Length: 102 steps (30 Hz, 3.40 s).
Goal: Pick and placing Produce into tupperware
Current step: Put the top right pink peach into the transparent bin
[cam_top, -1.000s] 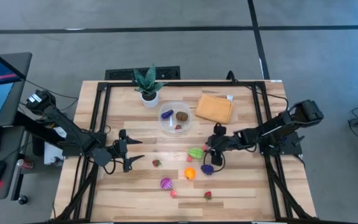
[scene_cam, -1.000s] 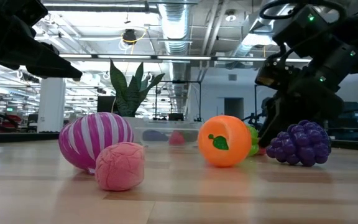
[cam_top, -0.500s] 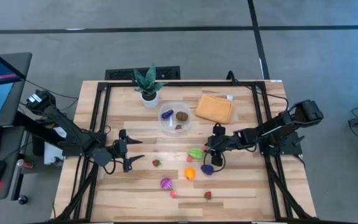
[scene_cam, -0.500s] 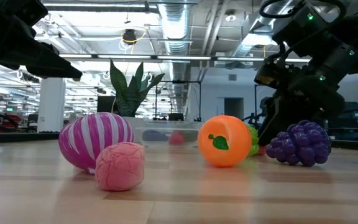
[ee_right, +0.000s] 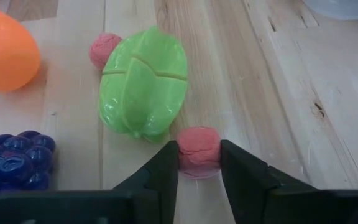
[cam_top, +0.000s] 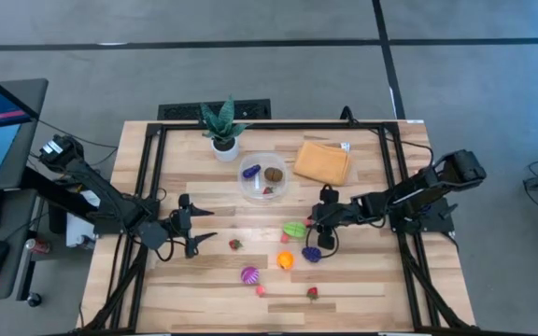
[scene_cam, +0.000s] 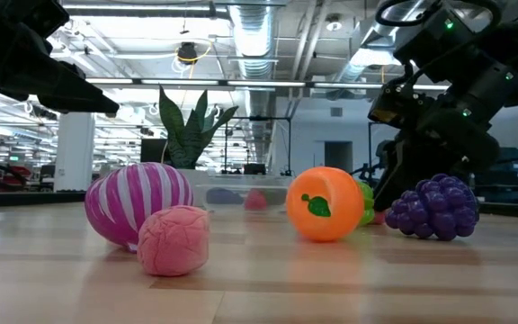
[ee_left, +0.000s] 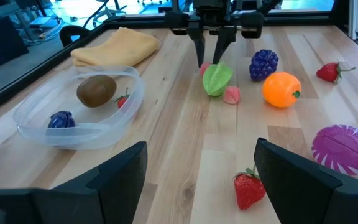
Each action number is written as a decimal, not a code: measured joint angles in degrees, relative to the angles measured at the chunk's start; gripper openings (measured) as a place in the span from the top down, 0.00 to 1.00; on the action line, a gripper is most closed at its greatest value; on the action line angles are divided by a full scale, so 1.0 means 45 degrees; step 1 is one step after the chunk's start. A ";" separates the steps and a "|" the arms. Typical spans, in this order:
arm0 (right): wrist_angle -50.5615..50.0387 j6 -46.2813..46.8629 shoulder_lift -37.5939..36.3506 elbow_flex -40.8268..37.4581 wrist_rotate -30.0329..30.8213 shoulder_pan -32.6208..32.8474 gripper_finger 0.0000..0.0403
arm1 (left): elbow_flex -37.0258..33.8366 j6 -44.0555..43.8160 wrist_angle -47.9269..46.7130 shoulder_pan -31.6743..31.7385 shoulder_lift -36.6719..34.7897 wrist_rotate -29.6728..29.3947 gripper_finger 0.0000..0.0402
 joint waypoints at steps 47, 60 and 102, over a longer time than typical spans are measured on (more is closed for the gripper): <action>-0.1628 -0.1600 -0.3267 -0.0019 0.0813 -0.1166 0.70 | 0.0000 -0.0053 -0.0010 0.0002 0.0000 0.0005 0.29; -0.0707 -0.3176 -0.4245 -0.0004 0.1433 -0.2118 0.70 | 0.0000 0.0030 0.0000 0.0002 0.0000 -0.0005 0.29; 0.1959 -0.5273 0.2713 0.5964 -0.3707 -0.5720 0.70 | -0.0005 0.0185 0.0000 -0.0002 0.0000 -0.0036 0.29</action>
